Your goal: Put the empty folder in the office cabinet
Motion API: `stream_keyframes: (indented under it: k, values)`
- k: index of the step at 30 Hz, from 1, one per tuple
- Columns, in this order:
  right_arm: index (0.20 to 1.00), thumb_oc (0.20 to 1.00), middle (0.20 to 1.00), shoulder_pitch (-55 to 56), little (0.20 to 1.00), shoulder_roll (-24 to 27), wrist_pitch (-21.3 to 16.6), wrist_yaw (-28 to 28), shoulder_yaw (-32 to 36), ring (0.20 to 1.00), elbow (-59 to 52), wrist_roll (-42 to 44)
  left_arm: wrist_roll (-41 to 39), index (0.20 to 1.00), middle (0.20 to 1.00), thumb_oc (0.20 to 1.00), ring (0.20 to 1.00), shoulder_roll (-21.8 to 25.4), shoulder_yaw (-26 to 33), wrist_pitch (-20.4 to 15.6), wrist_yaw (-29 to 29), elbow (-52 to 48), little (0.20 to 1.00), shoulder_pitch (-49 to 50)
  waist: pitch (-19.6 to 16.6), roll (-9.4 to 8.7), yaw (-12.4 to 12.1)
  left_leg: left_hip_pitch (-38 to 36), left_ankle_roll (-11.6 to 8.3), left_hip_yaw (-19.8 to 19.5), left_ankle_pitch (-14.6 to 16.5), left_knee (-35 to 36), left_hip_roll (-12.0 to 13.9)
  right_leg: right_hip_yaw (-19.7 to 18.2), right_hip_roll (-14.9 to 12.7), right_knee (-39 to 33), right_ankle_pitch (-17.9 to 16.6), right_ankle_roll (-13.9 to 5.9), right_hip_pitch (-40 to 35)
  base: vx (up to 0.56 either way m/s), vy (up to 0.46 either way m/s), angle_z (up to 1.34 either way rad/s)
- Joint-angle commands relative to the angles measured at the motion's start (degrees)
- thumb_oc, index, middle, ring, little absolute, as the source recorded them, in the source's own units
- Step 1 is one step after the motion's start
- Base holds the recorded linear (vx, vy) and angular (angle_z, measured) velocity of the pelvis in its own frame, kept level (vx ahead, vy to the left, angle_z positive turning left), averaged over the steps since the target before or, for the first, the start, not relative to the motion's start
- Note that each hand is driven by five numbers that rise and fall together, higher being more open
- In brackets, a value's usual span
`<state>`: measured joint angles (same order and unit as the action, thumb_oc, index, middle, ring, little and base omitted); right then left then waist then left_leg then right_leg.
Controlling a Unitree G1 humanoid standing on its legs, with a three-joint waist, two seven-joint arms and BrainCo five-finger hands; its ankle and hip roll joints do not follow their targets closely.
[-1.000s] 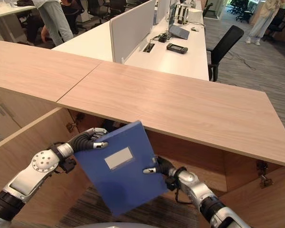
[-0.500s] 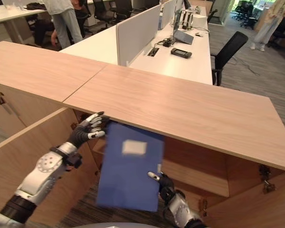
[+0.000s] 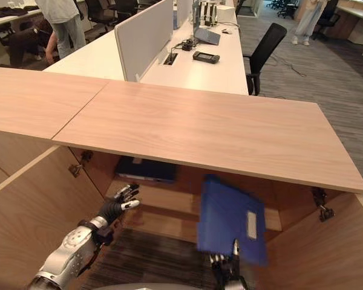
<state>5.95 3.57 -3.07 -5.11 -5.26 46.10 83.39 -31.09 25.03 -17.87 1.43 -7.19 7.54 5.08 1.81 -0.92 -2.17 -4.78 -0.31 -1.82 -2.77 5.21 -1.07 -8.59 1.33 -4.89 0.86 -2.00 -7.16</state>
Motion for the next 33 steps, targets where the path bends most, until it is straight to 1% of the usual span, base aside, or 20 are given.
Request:
stream_keyframes:
  k: [1,7,10,14,16,18,20,21,22,23,24,25,26,27,28,32,33]
  values:
    - [0.200,0.200,0.200,-2.70,0.200,-1.95,-1.16,-1.66,-1.87,0.200,-3.77,-1.71,-0.67,1.000,1.000,1.000,1.000,1.31,2.31,-3.11,0.47,-1.71,1.000,-1.52,-0.64,-1.57,-0.16,-1.38,0.17,-2.45,5.36,-0.21,-2.67,5.50,-1.12,-0.11,-3.84,-5.09,1.69,0.00,0.000,0.00]
    - [0.200,0.200,0.200,-1.83,0.200,-1.28,-0.18,-0.93,0.14,0.200,-0.59,-3.45,-0.03,1.000,1.000,1.000,1.000,1.04,3.70,-2.28,0.44,-0.51,1.000,0.30,-0.42,-1.16,-0.05,-1.29,0.38,-2.31,5.50,-0.21,-2.83,5.61,-1.26,-0.11,-3.80,-5.27,1.90,0.00,0.019,0.00]
    - [0.200,0.200,0.200,-3.35,0.200,0.11,0.86,-0.09,1.23,0.200,-0.20,-5.99,1.44,1.000,1.000,1.000,1.000,0.95,5.69,-0.63,0.91,2.55,1.000,3.31,0.47,-0.35,-0.43,0.21,0.93,-1.58,5.14,-0.21,-3.11,4.92,-1.73,-0.11,-4.32,-5.88,3.58,-0.06,0.080,-0.03]
    - [0.200,0.200,0.200,-5.32,0.200,0.98,0.25,0.04,0.99,0.200,-2.06,-6.59,4.22,1.000,1.000,1.000,1.000,0.97,6.24,0.06,1.31,6.15,1.000,4.68,0.79,-0.04,-1.10,1.44,1.43,-0.79,4.97,-0.21,-3.49,3.97,-2.16,-0.11,-4.83,-6.54,4.88,-0.05,0.061,-0.07]
    - [0.200,0.200,0.200,-6.90,0.200,1.86,-0.50,0.16,1.25,0.200,-3.99,-7.17,6.11,1.000,1.000,1.000,1.000,0.48,6.94,0.34,1.87,9.23,1.000,5.24,1.02,0.27,-1.69,2.10,1.99,0.12,4.91,-0.21,-3.90,2.91,-2.95,-0.11,-5.22,-7.34,5.72,-0.04,0.089,-0.20]
    - [0.200,0.200,0.200,-8.42,0.200,2.88,-1.17,0.40,1.39,0.200,-6.17,-8.03,6.62,1.000,1.000,1.000,1.000,0.21,7.52,0.68,2.10,11.50,1.000,5.57,1.56,0.64,-1.98,2.66,2.47,0.92,4.97,-0.21,-4.13,2.26,-4.39,0.34,-5.60,-8.21,6.79,-0.07,0.074,-0.27]
    - [0.200,0.200,0.200,-10.82,0.200,3.64,-2.09,0.76,1.26,0.200,-8.26,-8.74,6.73,1.000,1.000,1.000,1.000,0.05,8.21,0.53,2.96,13.05,1.000,5.73,3.06,1.09,-2.14,3.76,3.04,2.24,4.97,-0.21,-3.74,1.53,-5.73,3.51,-6.55,-9.29,9.89,-0.15,0.008,-0.40]
    - [0.200,0.200,0.200,-12.80,0.200,3.89,-2.77,1.10,0.77,0.200,-8.87,-9.13,6.62,1.000,1.000,1.000,1.000,0.19,8.77,0.25,3.47,14.05,1.000,5.63,3.70,1.26,-2.80,4.77,3.12,3.61,4.93,-0.31,-3.06,1.91,-6.28,5.40,-6.74,-9.63,12.42,-0.16,-0.031,-0.40]
    - [0.200,0.200,0.200,-14.37,0.200,3.95,-3.55,1.47,0.12,0.200,-9.79,-9.75,6.79,1.000,1.000,1.000,1.000,0.27,9.04,0.05,4.01,15.28,1.000,5.68,4.01,1.36,-3.54,5.33,2.96,4.79,4.91,-0.47,-2.46,4.30,-7.14,5.93,-7.11,-9.30,13.86,-0.09,0.000,-0.47]
    - [0.200,0.200,0.200,-15.77,0.200,3.68,-4.33,1.91,-0.28,0.200,-10.41,-10.48,6.95,1.000,1.000,1.000,1.000,0.25,9.07,-0.26,4.42,16.36,1.000,5.67,3.99,1.27,-4.43,5.58,2.69,5.97,5.01,-0.50,-2.32,7.62,-7.82,5.79,-7.25,-8.85,15.06,0.02,0.032,-1.01]
    - [0.200,0.200,0.200,-16.74,0.200,3.48,-4.94,2.28,-0.55,0.200,-11.32,-11.05,7.18,1.000,1.000,1.000,1.000,0.27,9.37,-0.49,4.80,17.19,1.000,6.26,4.10,1.03,-5.04,4.96,2.50,7.19,5.46,-0.38,-2.24,11.61,-7.83,4.93,-7.30,-8.22,15.36,0.05,0.025,-1.45]
    - [0.200,0.200,0.200,-17.04,0.200,3.53,-5.19,2.30,-1.16,0.200,-12.09,-11.17,7.08,1.000,1.000,1.000,1.000,0.03,9.49,-0.38,4.90,17.93,1.000,6.51,4.18,0.51,-5.22,4.96,2.40,7.94,5.16,-0.30,-2.34,13.78,-7.10,4.10,-7.45,-7.55,15.98,0.06,-0.019,-1.58]
    - [0.200,0.200,0.200,-17.08,0.200,4.24,-5.78,2.35,-1.26,0.200,-12.63,-11.65,7.35,1.000,1.000,1.000,1.000,0.37,9.23,-0.29,4.83,18.76,1.000,6.55,4.60,0.28,-5.01,4.67,2.40,8.01,5.16,-0.41,-2.35,14.91,-6.03,4.07,-6.90,-7.02,16.37,0.06,-0.069,-1.03]
    - [0.200,0.200,0.200,-17.34,0.200,4.77,-6.21,2.28,-0.44,0.200,-12.73,-11.92,7.19,1.000,1.000,1.000,1.000,0.19,9.17,-0.30,4.67,19.31,1.000,6.33,4.74,0.19,-4.74,4.74,2.34,7.44,5.10,-0.77,-2.27,14.92,-5.57,3.41,-6.46,-7.19,15.94,0.20,-0.124,-0.24]
    - [0.200,0.200,0.200,-16.56,0.200,5.46,-6.23,1.91,0.05,0.200,-13.19,-11.87,7.61,1.000,1.000,1.000,1.000,-0.46,10.06,-0.14,4.44,19.96,1.000,7.34,4.15,-0.15,-4.47,3.89,2.12,6.97,5.46,-0.49,-2.24,15.15,-5.07,2.65,-6.32,-6.33,14.56,0.25,-0.142,0.27]
    - [0.200,0.200,0.200,-15.85,0.200,6.88,-6.46,2.00,0.51,0.200,-14.10,-12.67,7.30,1.000,1.000,1.000,1.000,-1.08,11.04,0.26,4.32,21.10,1.000,8.46,3.39,-0.11,-4.07,1.44,0.71,5.79,6.34,-0.21,-0.70,16.78,-4.90,2.54,-5.60,-5.58,12.63,0.19,-0.137,0.24]
    - [0.200,0.200,0.200,-15.83,0.200,6.88,-6.46,2.00,0.51,0.200,-14.11,-12.67,7.30,1.000,1.000,1.000,1.000,-1.08,11.03,0.28,4.32,21.08,1.000,8.47,3.43,-0.08,-4.01,1.39,0.69,5.72,6.35,-0.21,-0.67,16.85,-4.89,2.56,-5.56,-5.57,12.57,0.11,-0.102,0.15]
